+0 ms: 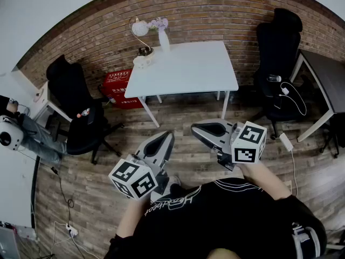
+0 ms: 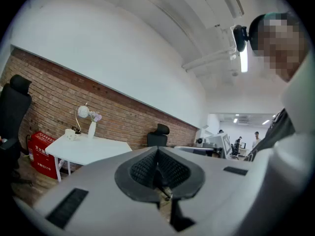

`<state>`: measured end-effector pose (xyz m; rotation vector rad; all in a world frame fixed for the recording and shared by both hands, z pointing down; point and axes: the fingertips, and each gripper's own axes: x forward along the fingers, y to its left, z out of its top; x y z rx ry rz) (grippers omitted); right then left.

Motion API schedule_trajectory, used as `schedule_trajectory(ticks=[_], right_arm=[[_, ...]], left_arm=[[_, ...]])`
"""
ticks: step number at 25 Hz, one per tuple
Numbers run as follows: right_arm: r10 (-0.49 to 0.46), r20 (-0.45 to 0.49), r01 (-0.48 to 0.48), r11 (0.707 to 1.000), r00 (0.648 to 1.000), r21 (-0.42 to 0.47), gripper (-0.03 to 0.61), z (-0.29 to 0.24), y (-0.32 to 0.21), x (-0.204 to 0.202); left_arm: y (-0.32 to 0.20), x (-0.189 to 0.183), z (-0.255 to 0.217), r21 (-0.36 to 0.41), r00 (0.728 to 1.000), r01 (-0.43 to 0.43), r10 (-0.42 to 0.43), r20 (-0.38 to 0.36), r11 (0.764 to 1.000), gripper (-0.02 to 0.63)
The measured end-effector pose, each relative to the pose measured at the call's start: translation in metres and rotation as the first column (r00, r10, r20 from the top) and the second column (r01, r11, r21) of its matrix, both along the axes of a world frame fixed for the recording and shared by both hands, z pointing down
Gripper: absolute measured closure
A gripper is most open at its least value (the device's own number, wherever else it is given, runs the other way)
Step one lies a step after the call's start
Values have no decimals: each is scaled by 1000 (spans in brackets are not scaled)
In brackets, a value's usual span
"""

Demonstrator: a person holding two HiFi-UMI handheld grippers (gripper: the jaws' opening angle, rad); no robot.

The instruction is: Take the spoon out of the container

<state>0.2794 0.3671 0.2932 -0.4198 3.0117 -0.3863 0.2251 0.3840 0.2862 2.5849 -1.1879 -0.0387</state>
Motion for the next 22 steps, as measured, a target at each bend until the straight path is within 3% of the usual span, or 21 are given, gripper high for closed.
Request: schedule_trajectory(ticks=[12, 22], right_arm=[[2, 13, -2, 1000, 1000, -16, 581, 6, -2, 3], [-17, -9, 16, 999, 1000, -37, 581, 22, -46, -27]], left_arm=[[0, 4, 5, -11, 1000, 2, -2, 13, 1000, 609], [-40, -31, 20, -32, 999, 42, -43, -15, 999, 609]])
